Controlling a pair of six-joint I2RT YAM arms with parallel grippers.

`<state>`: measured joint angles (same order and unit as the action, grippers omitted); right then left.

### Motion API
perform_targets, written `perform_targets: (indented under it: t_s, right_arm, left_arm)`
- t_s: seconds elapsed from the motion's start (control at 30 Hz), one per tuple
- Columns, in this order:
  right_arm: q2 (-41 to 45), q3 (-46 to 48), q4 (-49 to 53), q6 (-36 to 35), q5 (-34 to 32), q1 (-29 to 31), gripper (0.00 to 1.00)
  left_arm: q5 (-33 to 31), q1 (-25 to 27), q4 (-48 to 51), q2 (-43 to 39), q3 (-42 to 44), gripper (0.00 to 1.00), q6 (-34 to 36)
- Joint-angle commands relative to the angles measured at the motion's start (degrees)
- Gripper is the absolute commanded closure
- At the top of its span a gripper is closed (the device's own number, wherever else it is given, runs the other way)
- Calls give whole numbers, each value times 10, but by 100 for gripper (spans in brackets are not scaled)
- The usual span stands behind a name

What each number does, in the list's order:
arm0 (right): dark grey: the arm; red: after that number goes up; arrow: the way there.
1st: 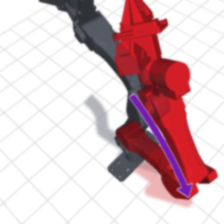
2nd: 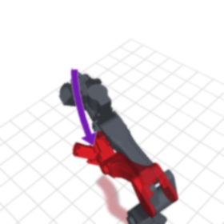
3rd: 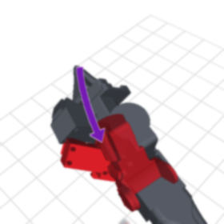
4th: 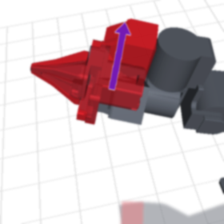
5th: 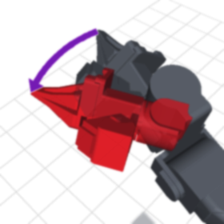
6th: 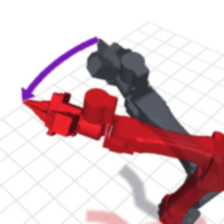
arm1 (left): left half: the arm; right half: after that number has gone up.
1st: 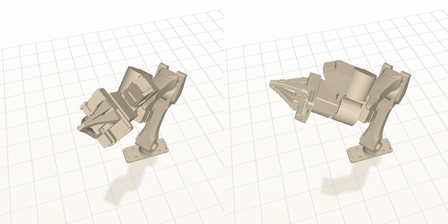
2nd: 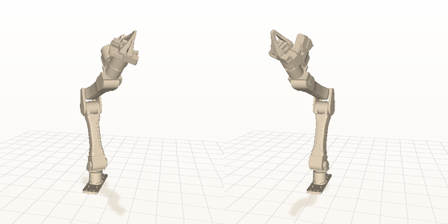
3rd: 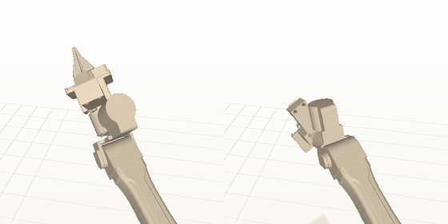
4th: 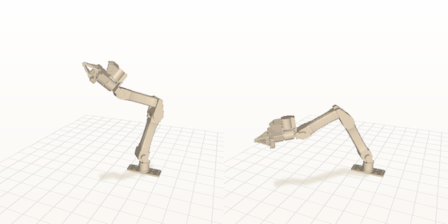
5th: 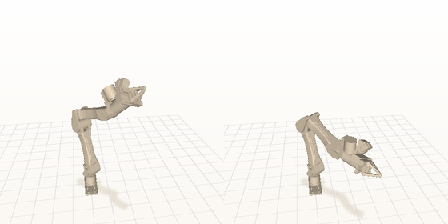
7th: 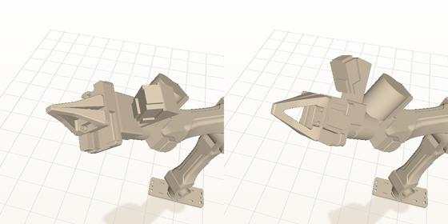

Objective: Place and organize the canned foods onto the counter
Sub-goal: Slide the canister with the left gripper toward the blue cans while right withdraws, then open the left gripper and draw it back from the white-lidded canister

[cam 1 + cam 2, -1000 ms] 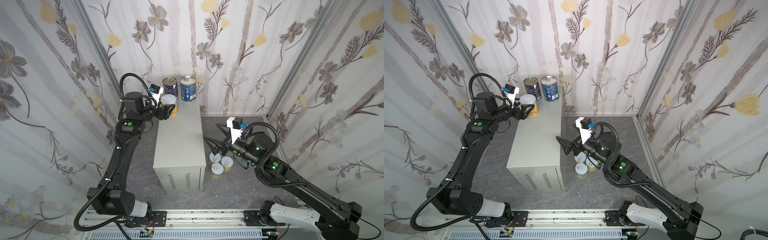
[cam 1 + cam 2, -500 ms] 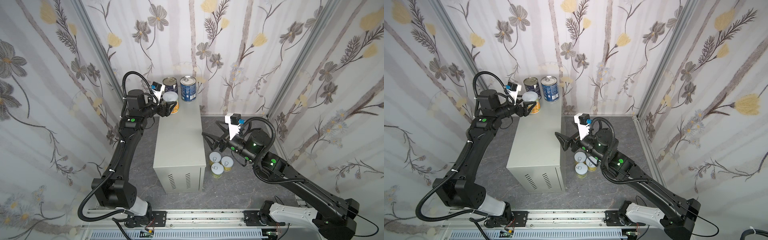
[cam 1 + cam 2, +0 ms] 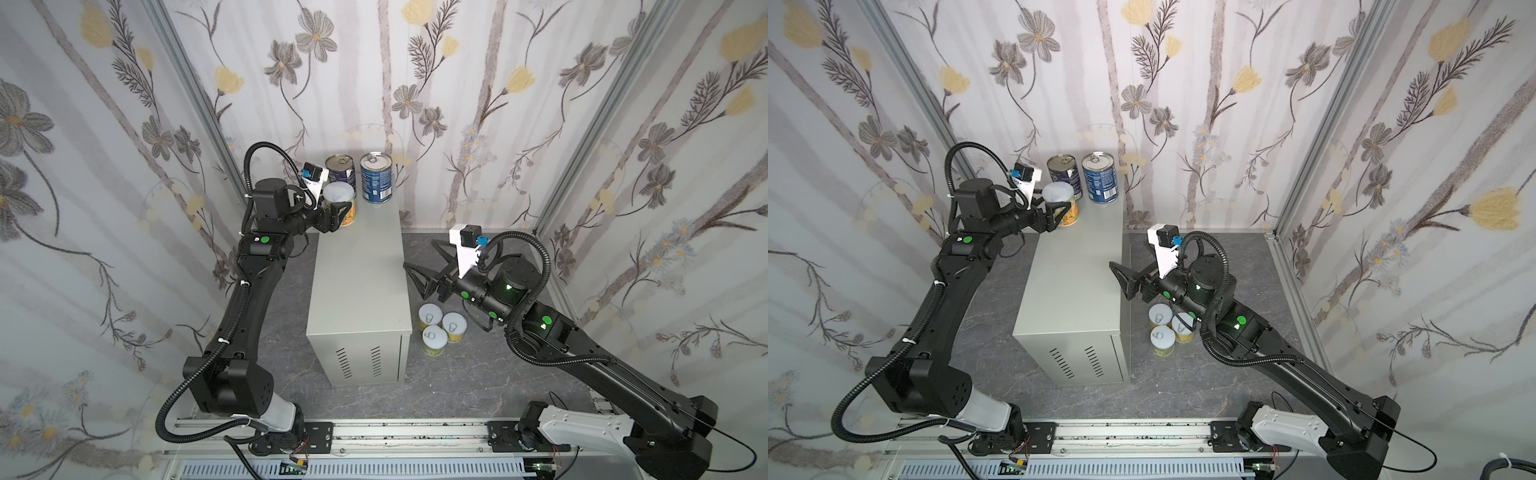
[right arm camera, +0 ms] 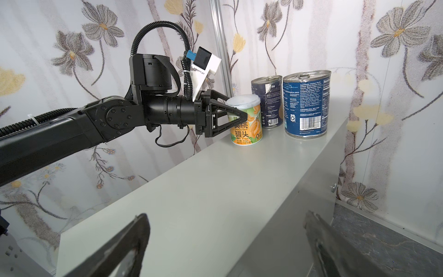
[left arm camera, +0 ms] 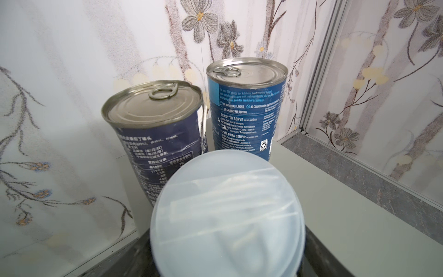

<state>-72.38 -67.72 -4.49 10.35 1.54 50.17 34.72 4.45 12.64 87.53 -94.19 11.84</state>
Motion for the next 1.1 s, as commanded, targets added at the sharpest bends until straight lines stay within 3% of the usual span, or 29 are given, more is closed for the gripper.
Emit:
perform_targets:
  t_s: [0.0,0.6,0.87,1.07]
  right_arm:
    - [2,-2,4,-3,0,0,0]
    - [5,0,15,-1,-7,0,0]
    - [3,-5,20,0,-7,0,0]
    - [-10,-35,44,-2,-18,1,0]
  left_arm:
    - [-4,-1,17,4,-5,24,17]
    - [1,-2,20,12,-8,17,16]
    - [-11,-2,29,-8,5,0,18]
    - [-15,-7,63,-53,22,0,-2]
